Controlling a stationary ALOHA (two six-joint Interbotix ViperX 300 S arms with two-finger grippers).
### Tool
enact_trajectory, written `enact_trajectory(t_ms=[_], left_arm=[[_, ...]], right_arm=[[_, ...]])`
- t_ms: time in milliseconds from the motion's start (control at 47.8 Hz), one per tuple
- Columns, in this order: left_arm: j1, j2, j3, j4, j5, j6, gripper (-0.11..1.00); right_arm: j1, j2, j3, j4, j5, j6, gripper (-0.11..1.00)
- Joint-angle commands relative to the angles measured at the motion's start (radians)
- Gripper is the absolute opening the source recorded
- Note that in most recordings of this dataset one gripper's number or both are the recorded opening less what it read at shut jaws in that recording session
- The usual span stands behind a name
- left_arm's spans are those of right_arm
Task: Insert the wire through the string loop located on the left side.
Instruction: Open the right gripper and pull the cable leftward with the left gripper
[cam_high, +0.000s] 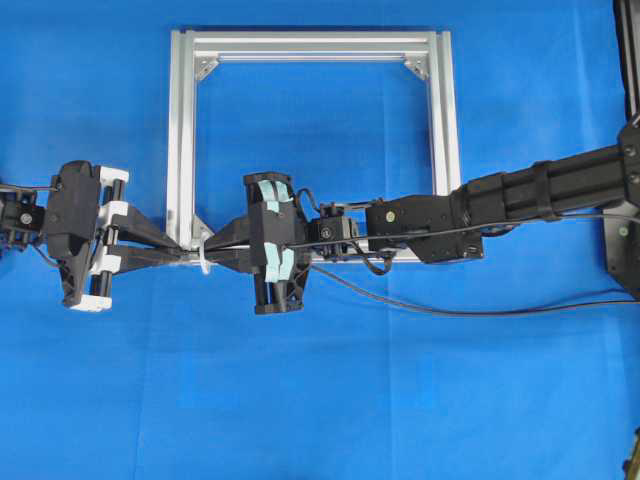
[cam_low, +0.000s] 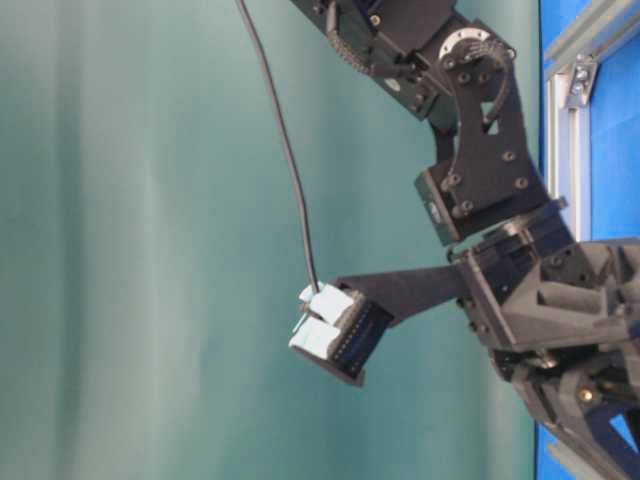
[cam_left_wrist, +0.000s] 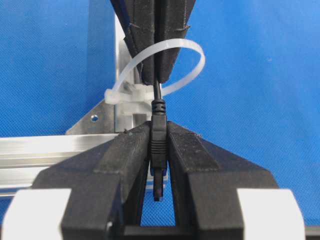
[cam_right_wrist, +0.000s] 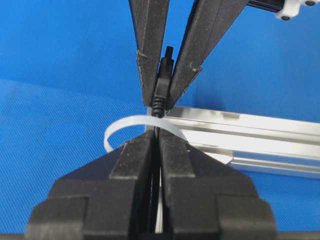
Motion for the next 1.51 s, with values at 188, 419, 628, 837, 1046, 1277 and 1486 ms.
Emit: enact_trajectory(t_ms=[188,419,628,837,1046,1277,1486], left_arm=[[0.003,-0.012,-0.005,0.000,-0.005,0.000,0.08],[0.003,-0.012,-0.006,0.000,-0.005,0.000,0.08],[0.003,-0.011,-0.008,0.000,-0.006,0.000,0.08],[0.003,-0.015,-0.005,0.002,-0.006,-0.002,0.08],[-0.015,-0.097,0.040,0.000,0.003,-0.002,0.08],[-0.023,-0.276,0.112,0.002,0.144,-0.052,0.08],[-0.023,-0.495,0.107,0.000,0.451,-0.137,0.08]], right_arm=[[-0.008,-0.046,0.032,0.005,-0.008,0.005,0.58],[-0.008,-0.052,0.054,0.006,-0.011,0.005,0.87],[-0.008,-0.052,0.051,0.006,-0.018,0.005,0.88],[-0.008,-0.052,0.051,0.006,-0.020,0.005,0.88],[-0.008,-0.054,0.049,0.006,-0.020,0.005,0.88],[-0.008,-0.054,0.048,0.003,-0.021,0.005,0.88],[-0.008,-0.055,0.044,0.003,-0.021,0.005,0.88]])
